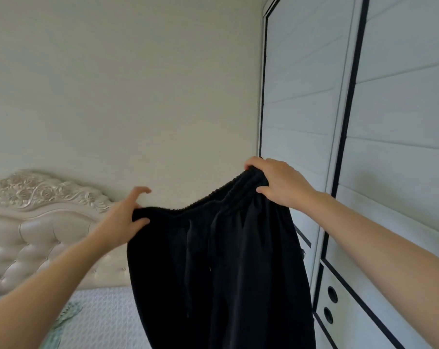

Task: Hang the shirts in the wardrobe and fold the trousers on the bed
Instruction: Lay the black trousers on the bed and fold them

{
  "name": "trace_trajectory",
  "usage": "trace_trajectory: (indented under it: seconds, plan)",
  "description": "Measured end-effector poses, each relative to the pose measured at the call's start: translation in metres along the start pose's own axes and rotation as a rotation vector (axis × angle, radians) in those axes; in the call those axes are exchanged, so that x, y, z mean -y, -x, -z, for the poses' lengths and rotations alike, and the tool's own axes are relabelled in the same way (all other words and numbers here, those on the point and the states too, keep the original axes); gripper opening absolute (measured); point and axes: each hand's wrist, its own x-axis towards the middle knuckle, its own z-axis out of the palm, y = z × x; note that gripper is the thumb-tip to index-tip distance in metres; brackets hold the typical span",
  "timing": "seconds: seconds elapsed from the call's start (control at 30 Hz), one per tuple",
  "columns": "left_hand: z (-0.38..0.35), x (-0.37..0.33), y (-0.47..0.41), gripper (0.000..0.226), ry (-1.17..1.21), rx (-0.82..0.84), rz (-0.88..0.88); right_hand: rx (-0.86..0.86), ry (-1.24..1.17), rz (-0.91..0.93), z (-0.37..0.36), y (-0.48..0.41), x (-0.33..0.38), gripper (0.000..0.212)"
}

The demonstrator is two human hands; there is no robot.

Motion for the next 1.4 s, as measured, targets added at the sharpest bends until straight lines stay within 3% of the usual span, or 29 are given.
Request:
trace_trajectory:
  seconds: [0.07, 0.2, 0.37, 0.6, 0.7, 1.03, 1.27, 1.4]
  plan:
    - [0.017, -0.008, -0.009, 0.058, -0.016, -0.04, -0.027, 0.049, 0.083, -0.029, 0.001, 0.0, -0.008, 0.043]
    - [0.046, -0.02, -0.019, 0.042, -0.231, -0.073, -0.166, -0.062, 0.042, 0.004, -0.005, 0.007, -0.021, 0.036]
    - [0.067, -0.021, -0.012, 0.024, -0.402, 0.005, -0.336, -0.124, 0.202, 0.05, -0.003, 0.008, -0.029, 0.02]
    - [0.073, -0.023, 0.003, 0.042, -0.551, 0.246, -0.302, -0.094, 0.392, -0.006, 0.006, 0.006, -0.035, 0.029]
    - [0.071, -0.022, 0.011, 0.045, -0.572, 0.261, -0.357, -0.063, 0.45, -0.043, 0.011, 0.002, -0.034, 0.034]
    - [0.072, -0.025, 0.023, 0.045, -0.522, 0.252, -0.34, -0.165, 0.221, -0.191, 0.032, 0.0, -0.025, 0.032]
    - [0.067, -0.034, 0.032, 0.036, -0.487, 0.201, -0.319, -0.205, 0.205, -0.217, 0.043, 0.001, -0.019, 0.039]
    - [0.062, -0.035, 0.045, 0.027, -0.499, 0.166, -0.442, -0.221, 0.18, -0.259, 0.05, -0.002, -0.021, 0.032]
